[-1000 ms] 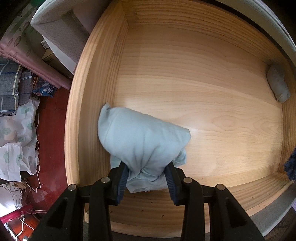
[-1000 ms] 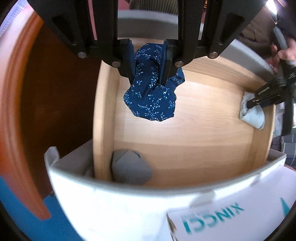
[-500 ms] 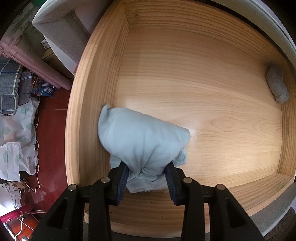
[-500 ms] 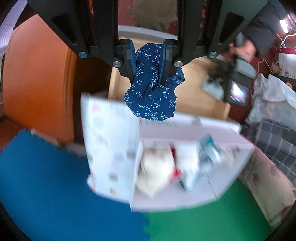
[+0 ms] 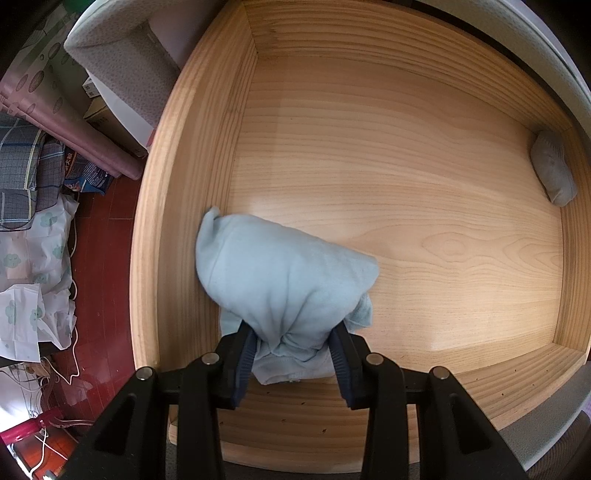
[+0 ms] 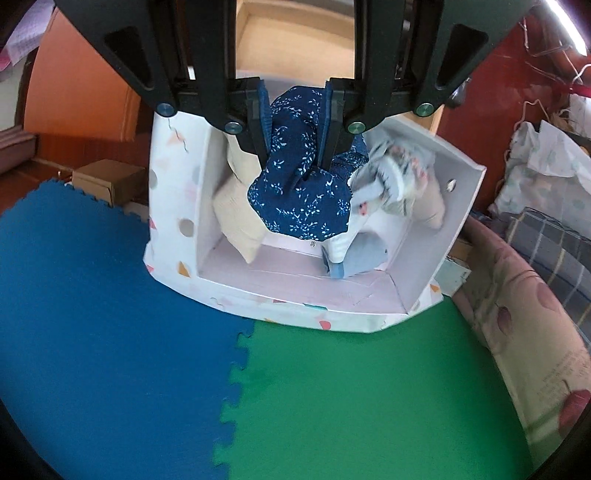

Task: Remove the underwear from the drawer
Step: 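Carry the navy floral garment into the white box and open the right tool, then bring the right tool back into the drawer toward the grey knit sock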

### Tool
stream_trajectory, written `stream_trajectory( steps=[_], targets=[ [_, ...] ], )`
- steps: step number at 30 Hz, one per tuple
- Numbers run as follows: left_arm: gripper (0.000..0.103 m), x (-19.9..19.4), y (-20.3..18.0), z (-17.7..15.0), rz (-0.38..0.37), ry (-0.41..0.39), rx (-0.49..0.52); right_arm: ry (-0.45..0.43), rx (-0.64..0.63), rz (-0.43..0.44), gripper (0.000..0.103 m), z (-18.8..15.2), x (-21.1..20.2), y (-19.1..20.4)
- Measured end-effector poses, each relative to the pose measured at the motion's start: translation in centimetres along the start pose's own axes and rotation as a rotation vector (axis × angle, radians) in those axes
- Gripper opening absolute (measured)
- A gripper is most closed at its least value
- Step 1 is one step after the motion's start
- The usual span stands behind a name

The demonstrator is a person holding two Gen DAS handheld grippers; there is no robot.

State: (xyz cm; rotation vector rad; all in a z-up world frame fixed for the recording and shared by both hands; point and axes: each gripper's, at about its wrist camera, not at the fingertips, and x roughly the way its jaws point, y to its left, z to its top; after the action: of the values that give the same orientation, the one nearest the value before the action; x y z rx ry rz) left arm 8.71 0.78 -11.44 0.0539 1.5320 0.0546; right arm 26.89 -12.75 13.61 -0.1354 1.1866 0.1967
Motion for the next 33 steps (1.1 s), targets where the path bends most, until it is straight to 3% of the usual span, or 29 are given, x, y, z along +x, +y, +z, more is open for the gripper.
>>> stream_trajectory(
  steps=[6,10,13,15,18,23,26,30,33],
  targets=[
    [0.038,-0.1,0.1,0.0,-0.004,-0.003,0.002,0.072,-0.018,-0.007,0.020,1.0,5.3,1.5],
    [0.038,0.0,0.2,0.1,-0.004,-0.003,0.001,0.097,-0.035,-0.023,0.026,1.0,7.7,1.8],
    [0.038,0.1,0.2,0.1,-0.003,-0.002,-0.002,0.077,-0.046,-0.009,0.034,1.0,7.9,1.8],
    [0.038,0.1,0.1,0.1,-0.002,-0.002,-0.002,0.052,-0.045,0.008,0.048,1.0,7.2,1.3],
    [0.038,0.1,0.1,0.1,-0.002,-0.002,-0.004,-0.007,-0.062,0.016,0.051,0.6,4.8,0.6],
    [0.038,0.0,0.1,0.1,-0.002,-0.002,-0.004,-0.086,-0.114,0.048,0.056,-3.1,0.1,-1.0],
    [0.038,0.1,0.1,0.1,-0.002,-0.002,-0.005,-0.108,-0.168,0.059,0.056,-7.6,-1.4,-2.3],
    [0.038,0.1,0.1,0.0,-0.006,-0.006,-0.006,-0.095,-0.221,0.060,0.056,-13.3,-0.8,-4.0],
    [0.038,0.0,0.2,-0.1,-0.009,-0.010,0.000,-0.045,-0.246,0.043,0.056,-17.4,1.9,-5.1]
  ],
)
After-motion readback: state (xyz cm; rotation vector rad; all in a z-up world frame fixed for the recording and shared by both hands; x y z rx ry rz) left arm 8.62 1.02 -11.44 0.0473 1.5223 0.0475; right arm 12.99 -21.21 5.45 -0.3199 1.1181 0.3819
